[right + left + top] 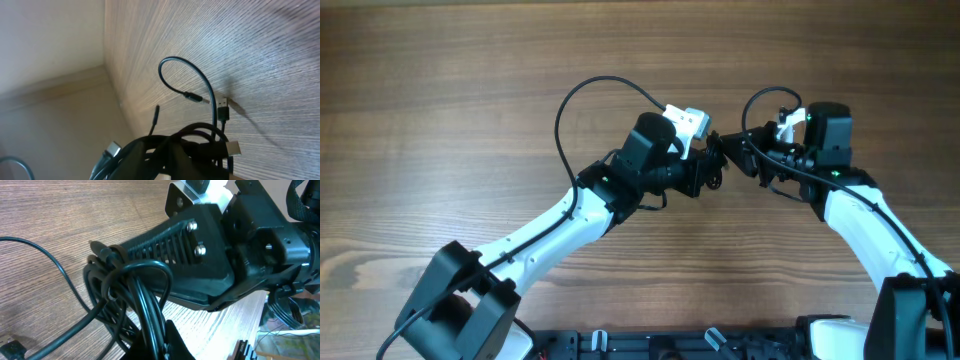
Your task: Untangle cables
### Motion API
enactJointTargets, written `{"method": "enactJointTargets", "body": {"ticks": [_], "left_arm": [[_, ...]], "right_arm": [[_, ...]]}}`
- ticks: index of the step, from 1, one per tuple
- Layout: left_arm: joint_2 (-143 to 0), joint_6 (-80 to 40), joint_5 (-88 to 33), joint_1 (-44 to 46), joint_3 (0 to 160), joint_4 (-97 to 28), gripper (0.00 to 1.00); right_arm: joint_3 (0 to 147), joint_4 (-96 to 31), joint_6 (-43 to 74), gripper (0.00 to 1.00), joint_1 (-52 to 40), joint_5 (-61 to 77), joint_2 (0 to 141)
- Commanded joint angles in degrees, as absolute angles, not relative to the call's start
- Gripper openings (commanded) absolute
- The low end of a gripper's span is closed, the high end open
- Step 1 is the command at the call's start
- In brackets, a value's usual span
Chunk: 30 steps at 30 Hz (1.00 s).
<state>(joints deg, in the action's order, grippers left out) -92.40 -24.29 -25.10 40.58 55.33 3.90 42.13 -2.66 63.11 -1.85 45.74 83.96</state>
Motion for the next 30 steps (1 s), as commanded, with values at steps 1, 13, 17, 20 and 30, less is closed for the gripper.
{"method": "enactJointTargets", "body": {"ticks": [1,13,17,20,30], "left_arm": [[-92.5,-22.7,-26.5,41.4,55.5,4.8,0.04],[-92.5,-22.7,-26.5,40.1,55.5,4.3,0.04],[-92.4,-23.0,-26.5,35.9,55.5,-0.5,0.04],[-92.4,-24.7,-26.5,32.8,55.5,-1.1,0.04],[-92.4,-22.7,-26.3,30.6,55.5,-1.0,0.04]], "right_arm": [[41.9,-1.8,65.0,0.13,-3.4,50.4,84.0],[41.9,-0.9,55.5,0.04,-3.5,46.4,84.0],[41.9,-5.7,47.9,0.04,9.0,50.4,83.1],[41.9,-9.5,41.7,0.04,17.5,54.2,83.0],[41.9,-19.8,34.6,0.05,26.0,40.3,83.0]]}}
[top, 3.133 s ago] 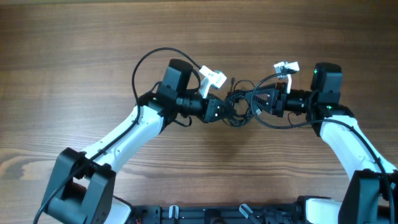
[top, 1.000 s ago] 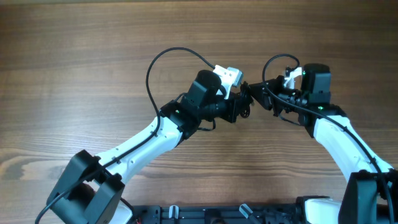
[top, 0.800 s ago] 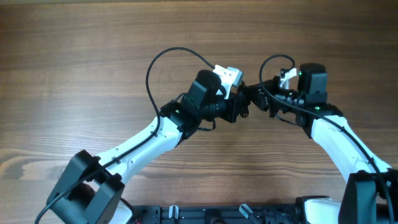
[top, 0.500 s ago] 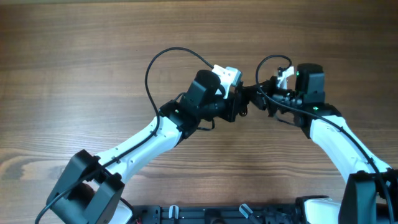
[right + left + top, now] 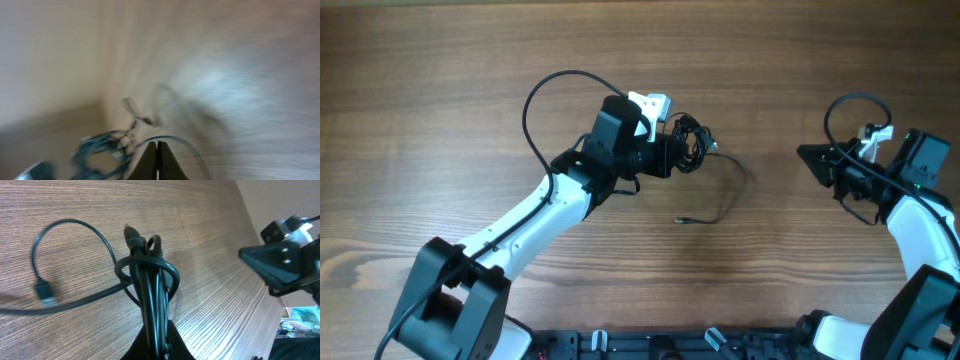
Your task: Untangle cables
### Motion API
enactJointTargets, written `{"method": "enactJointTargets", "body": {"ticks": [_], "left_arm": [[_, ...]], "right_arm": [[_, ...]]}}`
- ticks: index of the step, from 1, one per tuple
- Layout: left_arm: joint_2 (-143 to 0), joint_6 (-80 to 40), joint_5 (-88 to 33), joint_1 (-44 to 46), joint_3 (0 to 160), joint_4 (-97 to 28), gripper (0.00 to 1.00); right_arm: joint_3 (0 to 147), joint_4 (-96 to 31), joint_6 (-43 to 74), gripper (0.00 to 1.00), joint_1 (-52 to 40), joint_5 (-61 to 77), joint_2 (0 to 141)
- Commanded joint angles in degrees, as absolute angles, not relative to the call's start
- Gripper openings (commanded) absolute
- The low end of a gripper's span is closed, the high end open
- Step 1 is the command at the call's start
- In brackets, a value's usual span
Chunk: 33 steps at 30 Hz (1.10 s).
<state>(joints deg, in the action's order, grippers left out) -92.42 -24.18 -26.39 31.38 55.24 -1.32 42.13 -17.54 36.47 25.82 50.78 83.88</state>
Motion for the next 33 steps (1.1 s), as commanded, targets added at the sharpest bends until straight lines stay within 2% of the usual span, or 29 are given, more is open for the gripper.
{"method": "enactJointTargets", "body": {"ticks": [1,2,4,5,8,13,15,17,21,25,28,30,31,33], "left_arm": [[-92.4,-22.7,-26.4,30.6,55.5,-1.0,0.04],[-92.4,-22.7,-27.4,30.6,55.5,-0.8,0.04],[-92.4,-21.2,-31.7,30.6,55.5,0.1,0.04],[-92.4,-18.1,-36.4,30.6,55.5,0.9,0.04],[-92.4,-11.1,-45.3,30.6,55.5,1.3,0.04],[-92.4,-9.3,-54.3,30.5,55.5,1.2,0.04],[-92.4,-9.4,-55.1,30.5,55.5,0.8,0.04],[-92.4,-9.4,-55.0,30.4,55.5,0.4,0.04],[-92.4,-9.4,-55.1,30.4,55.5,0.4,0.04],[-92.4,-9.4,-58.4,30.4,55.5,0.4,0.04],[-92.4,-9.4,-60.9,30.4,55.5,0.5,0.04],[-92.4,-9.4,-62.8,30.4,55.5,0.7,0.04],[-92.4,-9.4,-63.7,30.4,55.5,0.7,0.04],[-92.4,-9.4,-65.4,30.4,55.5,0.7,0.04]], "right_arm": [[41.9,-21.2,33.4,0.13,25.9,40.9,83.0],[41.9,-21.5,29.6,0.20,25.7,43.7,83.0],[41.9,-21.7,20.5,0.41,24.9,52.0,83.0],[41.9,-21.8,17.5,0.45,24.3,55.7,83.0],[41.9,-19.7,5.4,0.45,19.0,71.0,83.0],[41.9,-16.3,-3.2,0.45,10.3,71.0,83.0],[41.9,-14.8,-2.9,0.45,7.4,70.2,83.0],[41.9,-14.3,-2.0,0.39,5.9,66.8,83.0],[41.9,-14.4,10.0,0.33,5.3,48.4,83.0],[41.9,-14.4,18.8,0.33,5.3,35.7,83.0],[41.9,-14.7,19.7,0.33,5.3,31.5,83.0],[41.9,-16.0,24.3,0.33,5.3,23.8,83.0],[41.9,-17.1,28.0,0.36,5.3,18.4,83.0],[41.9,-17.4,28.9,0.40,5.3,16.2,83.0]]}}
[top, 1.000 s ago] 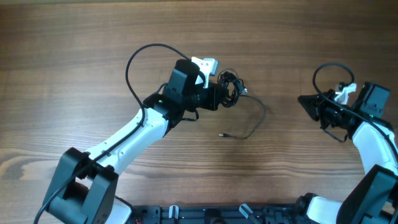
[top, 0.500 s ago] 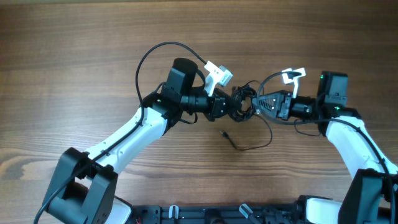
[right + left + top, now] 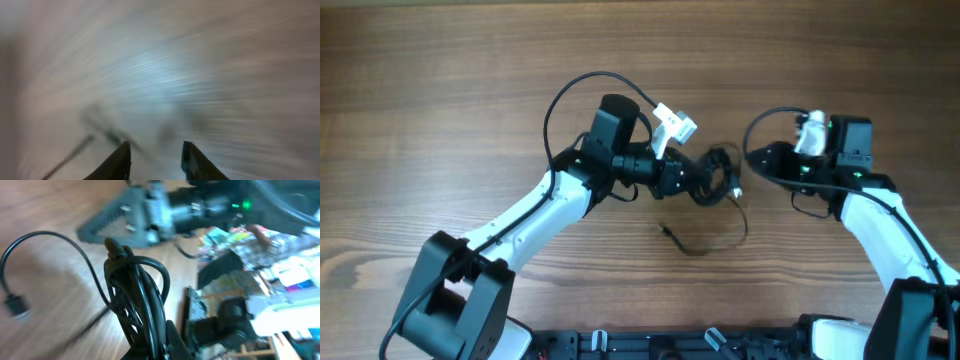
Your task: Untangle cables
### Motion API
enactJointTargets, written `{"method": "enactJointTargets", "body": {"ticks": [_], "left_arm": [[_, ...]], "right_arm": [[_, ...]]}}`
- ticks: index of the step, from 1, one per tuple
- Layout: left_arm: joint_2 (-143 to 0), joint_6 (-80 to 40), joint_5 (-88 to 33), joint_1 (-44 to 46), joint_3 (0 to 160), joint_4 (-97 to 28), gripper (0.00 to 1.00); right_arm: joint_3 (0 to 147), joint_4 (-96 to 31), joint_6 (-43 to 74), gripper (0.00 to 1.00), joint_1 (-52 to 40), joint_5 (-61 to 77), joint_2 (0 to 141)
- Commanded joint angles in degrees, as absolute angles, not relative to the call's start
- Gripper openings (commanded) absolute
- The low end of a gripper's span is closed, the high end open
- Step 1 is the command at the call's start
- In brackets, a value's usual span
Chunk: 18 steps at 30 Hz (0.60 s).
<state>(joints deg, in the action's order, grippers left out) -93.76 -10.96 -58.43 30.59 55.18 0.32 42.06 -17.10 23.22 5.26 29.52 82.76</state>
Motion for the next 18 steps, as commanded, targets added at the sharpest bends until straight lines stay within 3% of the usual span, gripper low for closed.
{"method": "enactJointTargets", "body": {"ticks": [1,5,12,18], "left_arm": [[-92.4,-9.4,-65.4,30.4,55.5,0.7,0.04],[-92.4,-9.4,-63.2,29.0,55.5,0.6,0.04],[-92.4,-9.8,-65.7,20.5,55.5,0.6,0.04],[-92.4,-9.8,-76.7,20.1,55.5,0.6,0.04]], "right_arm": [[41.9,-17.2,28.3,0.42,5.3,17.9,83.0],[41.9,-16.9,13.7,0.40,5.3,34.7,83.0],[41.9,-20.4,-6.2,0.48,8.5,65.7,83.0],[41.9,-11.7,-1.1,0.50,6.3,66.5,83.0]]}}
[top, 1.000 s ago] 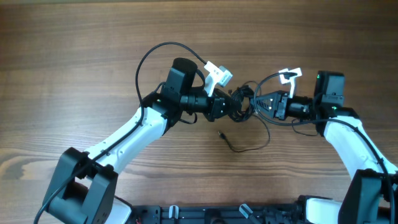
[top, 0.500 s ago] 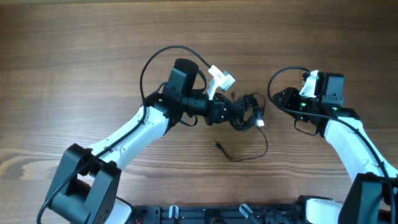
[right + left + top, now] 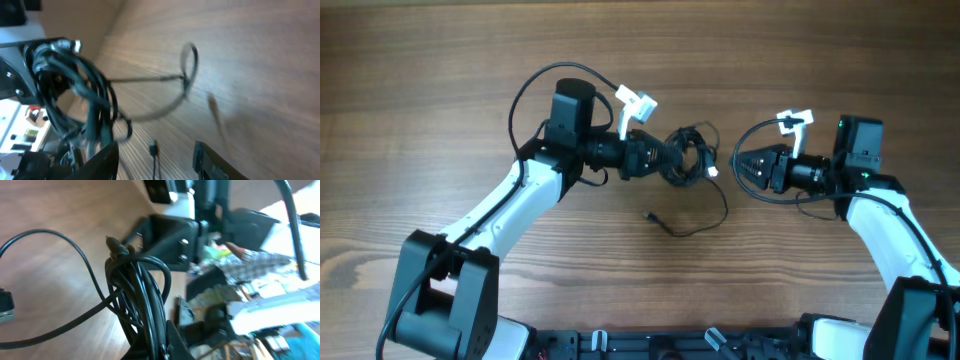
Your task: Untangle cables
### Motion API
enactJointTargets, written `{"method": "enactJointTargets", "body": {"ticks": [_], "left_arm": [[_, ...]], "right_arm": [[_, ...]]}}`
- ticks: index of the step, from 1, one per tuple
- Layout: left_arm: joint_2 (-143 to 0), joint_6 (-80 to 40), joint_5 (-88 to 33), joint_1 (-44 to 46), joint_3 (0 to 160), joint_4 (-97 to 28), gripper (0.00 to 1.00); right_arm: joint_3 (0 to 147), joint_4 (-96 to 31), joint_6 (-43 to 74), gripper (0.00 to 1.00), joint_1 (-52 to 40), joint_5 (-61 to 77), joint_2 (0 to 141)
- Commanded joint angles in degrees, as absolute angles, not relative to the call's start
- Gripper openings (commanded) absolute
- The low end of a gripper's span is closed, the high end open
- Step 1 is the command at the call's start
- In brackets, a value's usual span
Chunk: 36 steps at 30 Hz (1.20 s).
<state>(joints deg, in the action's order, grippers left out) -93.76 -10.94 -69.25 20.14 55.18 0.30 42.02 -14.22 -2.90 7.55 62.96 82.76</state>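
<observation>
A knot of black cables [image 3: 692, 155] hangs in my left gripper [image 3: 670, 160], which is shut on it. The left wrist view shows the loops [image 3: 140, 290] rising from the closed fingers [image 3: 165, 337]. One thin strand runs from the knot down across the table to a loose end [image 3: 650, 215]. My right gripper [image 3: 740, 166] points left at the knot from a short way off, not touching it. Its fingers [image 3: 107, 160] stand wide apart, with only the table and that loose end [image 3: 152, 146] between them. The knot [image 3: 65, 85] fills the left of the right wrist view.
The wooden table [image 3: 440, 70] carries nothing else. Each arm's own black lead loops up from its wrist, the left one [image 3: 525, 85] and the right one [image 3: 760, 130]. A frame edge [image 3: 700, 340] runs along the table's near side.
My left gripper has carried the knot up and to the left. The trailing strand shifted with it. My right gripper stays open, now a little further left and facing the knot.
Both grippers met at the knot in the table's middle. Then the right gripper was shut far off to the right, while the left held the knot with a strand trailing out. Then the right gripper was open nearer the knot, and now faces it.
</observation>
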Motion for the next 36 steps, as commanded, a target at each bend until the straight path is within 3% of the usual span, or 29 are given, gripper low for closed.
{"method": "enactJointTargets", "body": {"ticks": [1,14,26,31,34,36], "left_arm": [[-92.4,-9.8,-77.0,20.1,55.5,0.6,0.04],[-92.4,-9.8,-73.8,19.9,55.5,0.6,0.04],[-92.4,-9.8,-73.4,19.6,55.5,0.7,0.04],[-92.4,-10.0,-74.1,20.9,55.5,0.6,0.04],[-92.4,-10.7,-74.1,23.8,55.5,0.7,0.04],[-92.4,-10.9,-74.1,24.3,55.5,0.6,0.04]], "right_arm": [[41.9,-10.1,0.4,0.50,5.5,65.7,83.0],[41.9,-12.3,1.5,0.50,1.5,60.0,83.0],[41.9,-17.1,0.1,0.50,0.4,63.1,83.0],[41.9,-12.2,3.4,0.51,-1.3,60.5,83.0],[41.9,-5.6,23.7,0.50,-5.3,37.7,83.0],[41.9,-9.8,35.6,0.50,-5.5,18.6,83.0]]}}
